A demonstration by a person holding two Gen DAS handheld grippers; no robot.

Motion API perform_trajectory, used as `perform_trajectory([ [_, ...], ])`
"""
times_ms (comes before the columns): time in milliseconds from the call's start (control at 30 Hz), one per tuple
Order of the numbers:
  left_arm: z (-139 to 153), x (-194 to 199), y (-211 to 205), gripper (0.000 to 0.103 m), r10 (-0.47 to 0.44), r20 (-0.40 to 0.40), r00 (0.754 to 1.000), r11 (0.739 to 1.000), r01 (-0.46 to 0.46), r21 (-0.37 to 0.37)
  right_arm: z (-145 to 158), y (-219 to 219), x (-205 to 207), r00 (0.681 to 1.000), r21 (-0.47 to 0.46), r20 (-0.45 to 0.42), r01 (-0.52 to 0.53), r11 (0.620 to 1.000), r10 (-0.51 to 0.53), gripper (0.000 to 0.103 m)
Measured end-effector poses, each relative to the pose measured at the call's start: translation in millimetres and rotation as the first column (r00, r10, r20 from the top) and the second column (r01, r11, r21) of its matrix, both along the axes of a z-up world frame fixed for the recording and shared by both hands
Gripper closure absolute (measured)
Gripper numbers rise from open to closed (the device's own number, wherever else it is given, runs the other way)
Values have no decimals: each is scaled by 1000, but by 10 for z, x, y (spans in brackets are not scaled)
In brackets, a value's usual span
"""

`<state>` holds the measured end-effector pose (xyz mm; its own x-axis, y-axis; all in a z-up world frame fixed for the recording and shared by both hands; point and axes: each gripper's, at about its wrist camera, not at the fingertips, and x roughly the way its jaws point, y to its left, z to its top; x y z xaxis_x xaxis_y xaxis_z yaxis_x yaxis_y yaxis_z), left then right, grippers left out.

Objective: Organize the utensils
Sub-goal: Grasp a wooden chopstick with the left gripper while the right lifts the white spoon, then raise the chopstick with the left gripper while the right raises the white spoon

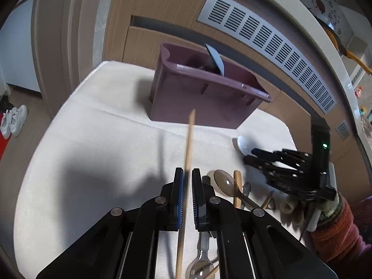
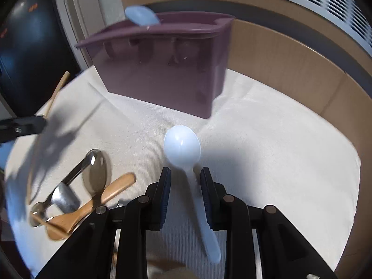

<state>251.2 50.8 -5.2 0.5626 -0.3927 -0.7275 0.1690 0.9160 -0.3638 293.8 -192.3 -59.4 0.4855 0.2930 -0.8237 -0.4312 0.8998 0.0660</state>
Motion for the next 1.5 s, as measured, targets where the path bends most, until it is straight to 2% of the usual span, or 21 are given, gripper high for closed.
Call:
perform_trajectory([
  [100,20,-71,114,96,-3,8,1000,1000,3,-16,3,160,130,999,-57,17,-29,998,30,77],
  [200,-24,-27,78,96,-34,-20,999,999,34,-2,12,262,275,999,-62,-19,-27,998,26,78],
  [267,-93,17,31,96,-55,-53,997,998,57,37,42,288,266,1000,-102,-14,-18,995,16,92],
  [333,-168,113,-54,96,-87,-105,991,991,97,92,102,308,179,1000,-136,25,-10,991,13,96],
  [433,-258,225,-154,94,-98,-166,981,979,125,163,244,224,7,999,-62,38,0,998,2,97],
  [500,-305,289,-210,94,-102,-195,976,973,138,186,337,164,-130,999,-17,53,-1,1000,2,97],
  [633,-393,428,-360,94,-93,-228,969,953,153,262,414,79,-328,996,42,77,-58,997,55,95],
  [667,-424,448,-399,94,-90,-236,967,946,158,284,410,52,-346,995,60,73,-77,995,72,94],
  [733,-460,489,-461,94,-86,-247,965,934,164,316,381,5,-322,995,88,66,-82,993,77,83],
  [767,-467,511,-484,94,-83,-253,964,930,166,326,365,-49,-310,996,105,62,-73,992,67,80],
  [867,-474,583,-522,94,-70,-280,957,930,165,329,327,-135,-255,999,121,44,-26,992,21,79],
  [933,-477,653,-516,94,-45,-316,948,940,148,308,268,-176,-189,999,129,34,9,992,-14,78],
  [1033,-481,756,-486,79,-47,-381,923,967,137,215,157,-173,-54,1000,118,10,26,993,-28,77],
  [1100,-490,778,-487,79,-53,-381,923,967,142,210,99,-103,24,1000,88,-3,24,996,-24,77],
  [1233,-500,644,-581,88,-86,-275,958,931,176,321,19,66,201,1000,37,13,23,999,-23,77],
  [1267,-505,603,-588,89,-94,-249,964,926,177,335,6,87,229,1000,33,7,25,999,-25,76],
  [1300,-514,583,-584,89,-99,-231,968,923,176,343,6,110,270,1000,41,-4,27,999,-27,69],
  [1400,-525,489,-583,93,-111,-193,975,918,175,356,13,173,362,997,94,-79,-3,996,10,37],
  [1433,-528,473,-568,94,-114,-188,976,920,175,352,15,222,371,995,80,-92,-22,997,30,31],
  [1500,-531,445,-532,95,-119,-184,976,924,177,338,4,387,360,992,-18,-99,-79,997,76,27],
])
